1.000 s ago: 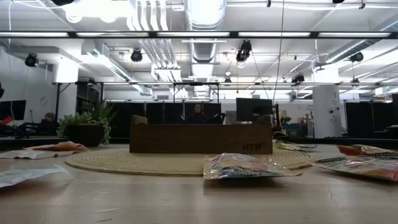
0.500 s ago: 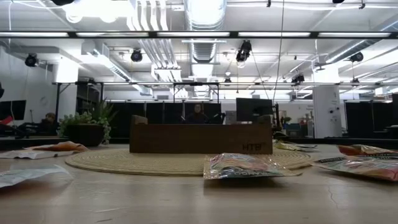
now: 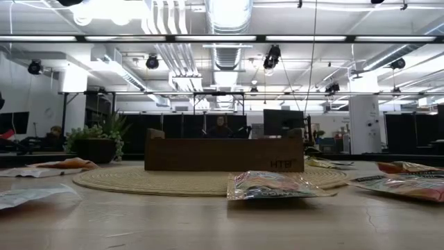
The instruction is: Pick & Place Tea
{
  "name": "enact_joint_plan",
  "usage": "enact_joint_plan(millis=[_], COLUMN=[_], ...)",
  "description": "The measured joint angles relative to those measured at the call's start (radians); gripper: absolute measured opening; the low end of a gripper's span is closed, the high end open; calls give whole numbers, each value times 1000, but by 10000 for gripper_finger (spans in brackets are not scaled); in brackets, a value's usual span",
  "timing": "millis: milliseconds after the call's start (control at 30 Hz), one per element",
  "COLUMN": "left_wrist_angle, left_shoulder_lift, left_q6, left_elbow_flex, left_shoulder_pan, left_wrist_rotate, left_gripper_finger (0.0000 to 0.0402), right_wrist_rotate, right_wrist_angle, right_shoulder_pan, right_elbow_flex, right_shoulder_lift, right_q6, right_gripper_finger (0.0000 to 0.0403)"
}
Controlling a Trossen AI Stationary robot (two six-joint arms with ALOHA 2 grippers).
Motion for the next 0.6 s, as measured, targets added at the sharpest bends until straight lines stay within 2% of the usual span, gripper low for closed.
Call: enact_joint_plan(millis=[600], left_wrist_angle=[0], left_shoulder_lift=[0], left_q6=[0], left_elbow_flex=[0], left_shoulder_pan=[0], left_wrist_rotate=[0], left_gripper_finger=[0], right_wrist_rotate=[0], right_wrist_angle=[0], right_shoulder_pan=[0], right_elbow_flex=[0], right_shoulder_lift=[0], right_q6=[0], right_gripper_finger=[31])
